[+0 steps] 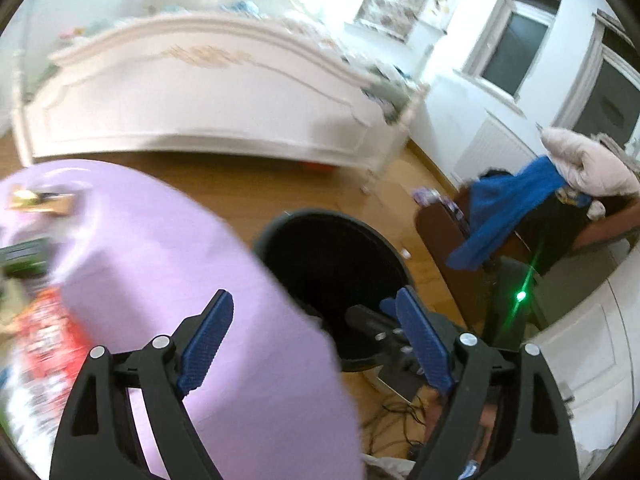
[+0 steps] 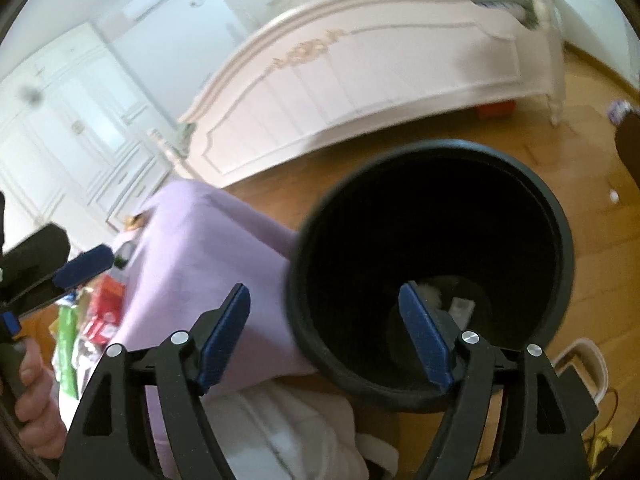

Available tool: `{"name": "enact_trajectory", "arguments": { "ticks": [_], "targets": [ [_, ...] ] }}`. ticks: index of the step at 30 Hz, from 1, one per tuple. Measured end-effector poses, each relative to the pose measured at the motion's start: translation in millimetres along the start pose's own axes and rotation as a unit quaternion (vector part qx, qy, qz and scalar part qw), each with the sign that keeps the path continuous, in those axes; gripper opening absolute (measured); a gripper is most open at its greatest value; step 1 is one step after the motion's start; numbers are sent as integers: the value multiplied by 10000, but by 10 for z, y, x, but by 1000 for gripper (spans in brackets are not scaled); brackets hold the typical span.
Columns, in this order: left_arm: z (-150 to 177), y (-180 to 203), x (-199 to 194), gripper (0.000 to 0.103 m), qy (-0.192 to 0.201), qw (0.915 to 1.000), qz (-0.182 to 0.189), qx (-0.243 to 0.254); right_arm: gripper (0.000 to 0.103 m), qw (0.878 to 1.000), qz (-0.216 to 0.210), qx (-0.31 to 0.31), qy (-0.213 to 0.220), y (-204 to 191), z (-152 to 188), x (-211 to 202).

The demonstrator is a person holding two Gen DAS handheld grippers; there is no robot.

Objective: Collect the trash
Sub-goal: 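Grasp the yellow snack bag with left tool while right tool grasps red milk box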

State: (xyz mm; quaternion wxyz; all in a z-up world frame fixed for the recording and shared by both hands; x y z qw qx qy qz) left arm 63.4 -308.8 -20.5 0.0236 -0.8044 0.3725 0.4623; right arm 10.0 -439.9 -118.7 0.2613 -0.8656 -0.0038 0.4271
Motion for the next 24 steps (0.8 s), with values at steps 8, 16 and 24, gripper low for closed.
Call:
{"name": "enact_trajectory", "arguments": {
  "ticks": [8,16,24],
  "targets": [
    [495,-802,-945,84,769,9876,-1230,-603,77,9943,-409,-978,-93,-966,-97,33],
    [1006,-1897,-1651,84,1009,9610,-2018,-1598,79,9712,-1072,-2025,-649,-2039,37,219],
    [1097,-2490,-1619,83,740,9615,-1788,-1951,84,9497,-1099,-2861,-639,-2895,-241,533]
  ]
}}
Point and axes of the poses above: each gripper's, at about its wrist camera, not at the fingertips, and x roughly the way its jaws point, y to its right, z to its underside, the point moved 4 cm from there along x, roughly the way its jaws point, and after that the axes turned 8 degrees about -y, right-handed, at the moved point
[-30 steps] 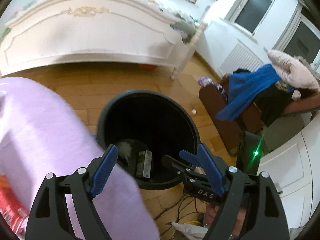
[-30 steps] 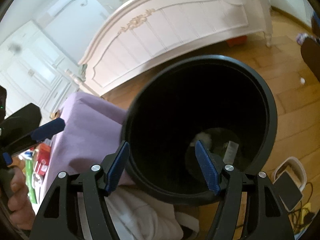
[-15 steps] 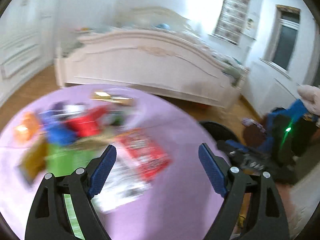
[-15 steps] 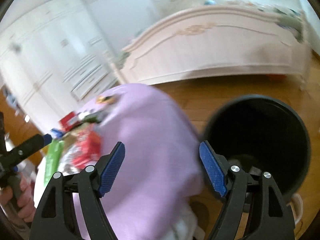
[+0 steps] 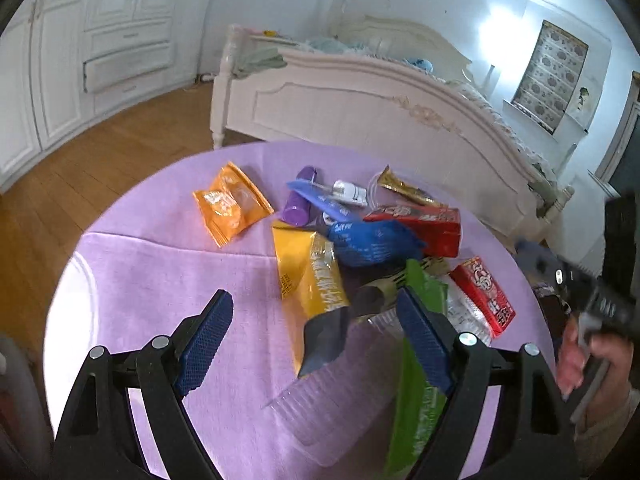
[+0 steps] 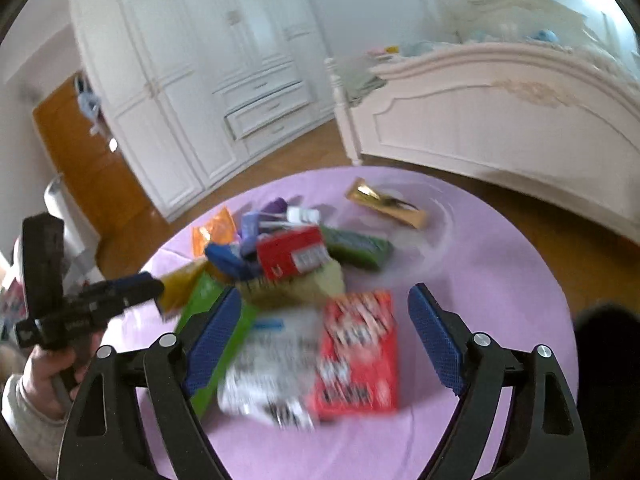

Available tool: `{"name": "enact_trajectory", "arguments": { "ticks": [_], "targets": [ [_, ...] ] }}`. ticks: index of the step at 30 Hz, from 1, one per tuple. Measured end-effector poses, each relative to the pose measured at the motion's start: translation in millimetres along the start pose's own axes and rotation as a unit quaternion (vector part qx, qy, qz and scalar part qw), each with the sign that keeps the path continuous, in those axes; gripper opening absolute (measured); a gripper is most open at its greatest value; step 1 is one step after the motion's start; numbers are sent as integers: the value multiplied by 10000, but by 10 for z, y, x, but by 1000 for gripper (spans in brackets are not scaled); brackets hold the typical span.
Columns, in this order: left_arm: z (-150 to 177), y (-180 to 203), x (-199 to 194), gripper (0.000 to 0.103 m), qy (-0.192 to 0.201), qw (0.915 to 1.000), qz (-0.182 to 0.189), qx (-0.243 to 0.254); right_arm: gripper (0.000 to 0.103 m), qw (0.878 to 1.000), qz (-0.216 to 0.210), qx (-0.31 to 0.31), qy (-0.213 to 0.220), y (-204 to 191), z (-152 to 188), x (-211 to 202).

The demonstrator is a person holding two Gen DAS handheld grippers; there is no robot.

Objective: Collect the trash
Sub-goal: 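Grasp the yellow snack bag with left tool while right tool grasps red milk box, then carry the yellow bag and red box over the black bin with both tools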

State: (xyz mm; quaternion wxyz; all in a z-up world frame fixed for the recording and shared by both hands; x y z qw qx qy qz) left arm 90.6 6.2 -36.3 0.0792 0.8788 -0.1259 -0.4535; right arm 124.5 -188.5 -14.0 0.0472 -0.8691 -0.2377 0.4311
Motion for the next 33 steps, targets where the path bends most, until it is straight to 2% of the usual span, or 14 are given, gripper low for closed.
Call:
{"name": "enact_trajectory", "arguments": {
  "ticks": [3,5,7,9,10,12,16,19,23,29,33],
  "targets": [
    [-39,-48,118,73,-122,9998,111,-60,84,9993,93,-338,-153,-150,-171,247],
    [-54,-109,183,56,-202,9996,165,-108,84,9984,97,-476,-282,-202,-244,430],
    [-11,-131,211,48,-264,9993,203,-143,84,9974,163,-586,-377,-235,-294,575],
    [-14,-147,263,41,-341,9990,269,-138,76,9970,140,-594,-474,-249,-320,680],
    [-14,-149,278,36,-358,9988,296,-132,66,9968,96,-572,-544,-236,-312,718],
    [-7,-161,271,32,-320,9990,299,-132,57,9967,-11,-544,-597,-235,-292,740],
    [-19,-202,206,18,-156,9992,278,-240,54,9979,-146,-439,-452,-224,-228,668],
    [-48,-208,87,13,24,9991,278,-318,54,9990,-375,-137,-184,-134,-210,480],
    [-111,-103,-166,12,347,9987,276,-267,54,9982,-531,185,227,-15,-199,178],
    [-241,211,-446,12,679,9971,342,-16,54,9922,-740,641,768,259,-87,-307],
    [-328,540,-485,12,735,9955,573,176,54,9867,-732,1002,1049,537,41,-572]
  ]
}}
Point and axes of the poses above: each gripper's, at about its wrist camera, not at the fingertips, and x roughly the way its jaws point, y to its right, z to its underside, the point moved 4 cm from there along x, roughly the way its jaws point, and after that the axes turned 8 degrees about -y, right-handed, at the moved point
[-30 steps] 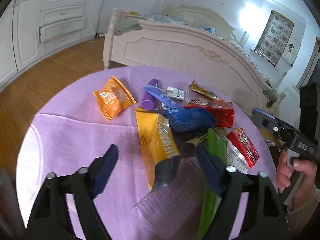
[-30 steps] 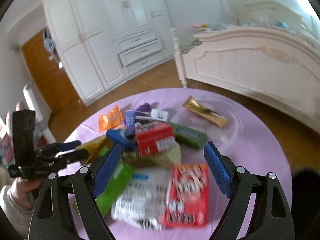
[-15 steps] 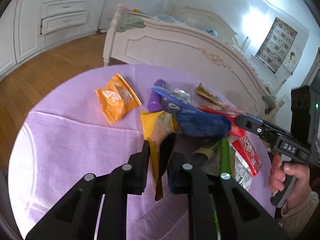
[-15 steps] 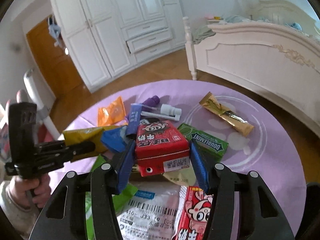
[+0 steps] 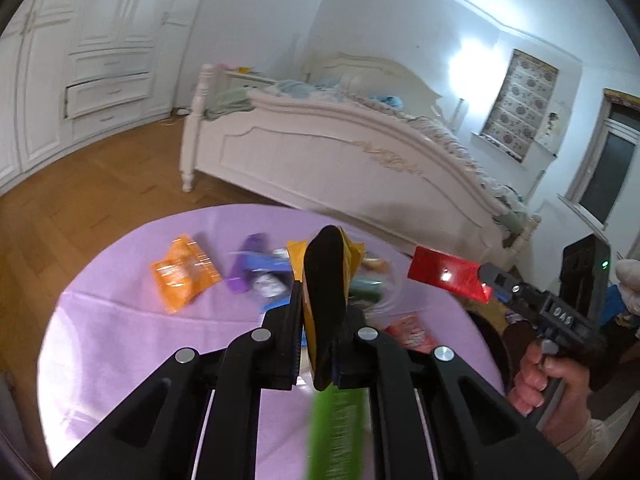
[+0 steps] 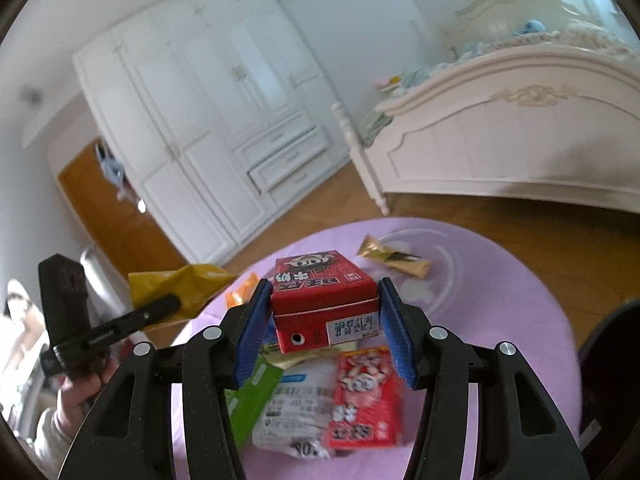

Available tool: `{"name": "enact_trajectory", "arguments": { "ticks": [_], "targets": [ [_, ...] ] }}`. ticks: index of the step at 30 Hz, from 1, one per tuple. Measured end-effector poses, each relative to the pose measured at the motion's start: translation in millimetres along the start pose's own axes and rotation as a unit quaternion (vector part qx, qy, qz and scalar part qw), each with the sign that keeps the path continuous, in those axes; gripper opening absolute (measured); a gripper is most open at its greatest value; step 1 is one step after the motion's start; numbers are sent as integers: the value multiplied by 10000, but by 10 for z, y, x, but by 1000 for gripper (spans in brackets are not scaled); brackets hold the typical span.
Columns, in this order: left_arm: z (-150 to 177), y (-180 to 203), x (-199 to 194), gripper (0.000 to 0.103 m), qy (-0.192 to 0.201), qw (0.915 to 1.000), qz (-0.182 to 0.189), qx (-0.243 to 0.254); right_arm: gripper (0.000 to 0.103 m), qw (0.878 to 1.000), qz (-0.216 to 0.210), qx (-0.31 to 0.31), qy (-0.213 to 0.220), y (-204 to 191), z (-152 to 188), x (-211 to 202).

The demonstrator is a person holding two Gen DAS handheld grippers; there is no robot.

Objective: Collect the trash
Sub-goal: 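Carry the yellow bag and red box over the black bin with both tools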

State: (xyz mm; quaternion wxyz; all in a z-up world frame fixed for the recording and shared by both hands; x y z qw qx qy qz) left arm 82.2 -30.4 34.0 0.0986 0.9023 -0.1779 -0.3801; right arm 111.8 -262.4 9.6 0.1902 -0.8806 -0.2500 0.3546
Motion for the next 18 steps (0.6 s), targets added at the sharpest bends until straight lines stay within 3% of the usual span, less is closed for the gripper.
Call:
{"name": "enact_trajectory", "arguments": {
  "ticks": [10,18],
  "targets": [
    [-33,1097,679,12,-452,9930,880,649,54,9911,534,1026,654,957,192,-764],
    [204,2087,1434,12,-1161,9729,1578,1229,54,9694,1249,1876,968,1796,547,-1249]
  ]
}}
Point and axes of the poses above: each gripper's, at about its wrist camera, not at the fingertips, and x roughly the way its jaws point, y to its right, z to its underside, the point moved 4 cm from there along x, roughly the way its jaws point, and after that the axes turned 8 degrees about -y, right-handed, at the moved point
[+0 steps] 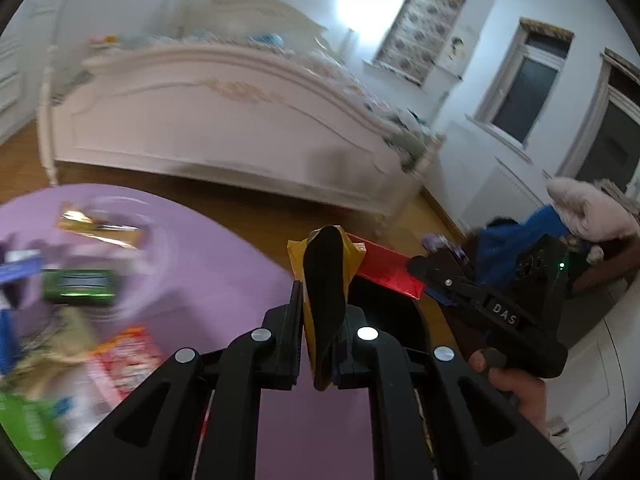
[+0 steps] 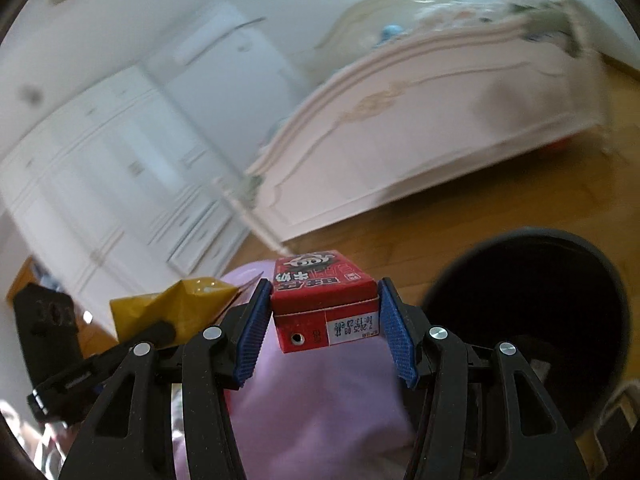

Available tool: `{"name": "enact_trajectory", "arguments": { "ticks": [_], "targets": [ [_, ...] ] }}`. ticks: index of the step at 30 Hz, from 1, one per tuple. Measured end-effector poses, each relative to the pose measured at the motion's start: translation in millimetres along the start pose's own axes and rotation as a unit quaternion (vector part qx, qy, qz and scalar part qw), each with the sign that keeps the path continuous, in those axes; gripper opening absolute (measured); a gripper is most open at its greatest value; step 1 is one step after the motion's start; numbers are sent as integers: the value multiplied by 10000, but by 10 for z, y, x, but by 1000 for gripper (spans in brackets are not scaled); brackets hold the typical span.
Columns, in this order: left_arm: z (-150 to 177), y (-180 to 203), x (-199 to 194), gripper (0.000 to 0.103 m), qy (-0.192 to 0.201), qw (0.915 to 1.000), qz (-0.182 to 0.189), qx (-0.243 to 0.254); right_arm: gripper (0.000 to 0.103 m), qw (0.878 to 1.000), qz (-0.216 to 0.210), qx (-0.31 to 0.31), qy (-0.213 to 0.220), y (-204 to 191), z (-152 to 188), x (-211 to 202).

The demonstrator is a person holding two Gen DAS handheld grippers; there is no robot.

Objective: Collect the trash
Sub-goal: 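Carry the yellow bag and red box over the black bin with both tools, then open both tools to drop the yellow bag and red box into the bin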

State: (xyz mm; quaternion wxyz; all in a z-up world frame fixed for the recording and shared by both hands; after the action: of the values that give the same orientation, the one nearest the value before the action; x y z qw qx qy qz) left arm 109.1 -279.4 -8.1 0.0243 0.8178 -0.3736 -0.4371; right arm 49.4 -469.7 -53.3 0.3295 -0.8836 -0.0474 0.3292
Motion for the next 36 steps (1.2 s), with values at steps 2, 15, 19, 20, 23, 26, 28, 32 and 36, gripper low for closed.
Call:
{"name": "enact_trajectory", "arguments": {
  "ticks": [2,15,19,20,23,26,28,32,36],
  "targets": [
    [-21,131,236,12,-186,9997,114,63,54,9997,167,171,39,198,16,-30],
    [38,557,1089,12,-1052,9937,124,374,54,9936,681,904,13,1093,248,-3],
    [59,590,1186,12,-1185,9921,99,406,54,9926,714,986,-28,1223,321,4],
    [72,615,1223,12,-1225,9915,91,428,54,9923,729,1001,-35,1226,339,21],
    [86,649,1292,12,-1323,9900,78,475,54,9917,769,1029,-71,1291,371,53],
    [84,678,1360,12,-1406,9886,98,525,54,9913,793,1047,-96,1316,394,54],
    [100,690,1378,12,-1439,9879,107,573,54,9909,816,1062,-123,1346,406,61],
    [115,712,1447,12,-1508,9866,107,613,54,9904,867,1062,-166,1371,432,92],
    [117,720,1494,12,-1566,9856,94,630,54,9897,890,1099,-205,1396,461,128]
  ]
}}
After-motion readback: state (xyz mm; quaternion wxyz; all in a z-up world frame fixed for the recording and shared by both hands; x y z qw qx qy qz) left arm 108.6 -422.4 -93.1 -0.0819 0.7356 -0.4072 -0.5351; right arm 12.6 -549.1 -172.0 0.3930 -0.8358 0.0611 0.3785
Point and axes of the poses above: each gripper's, at about its wrist camera, not at the fingertips, and x roughly the way its jaws point, y to its right, z to its underside, the point moved 4 cm from there along x, roughly the way its jaws point, and after that the axes turned 8 degrees about -y, right-handed, at the moved point
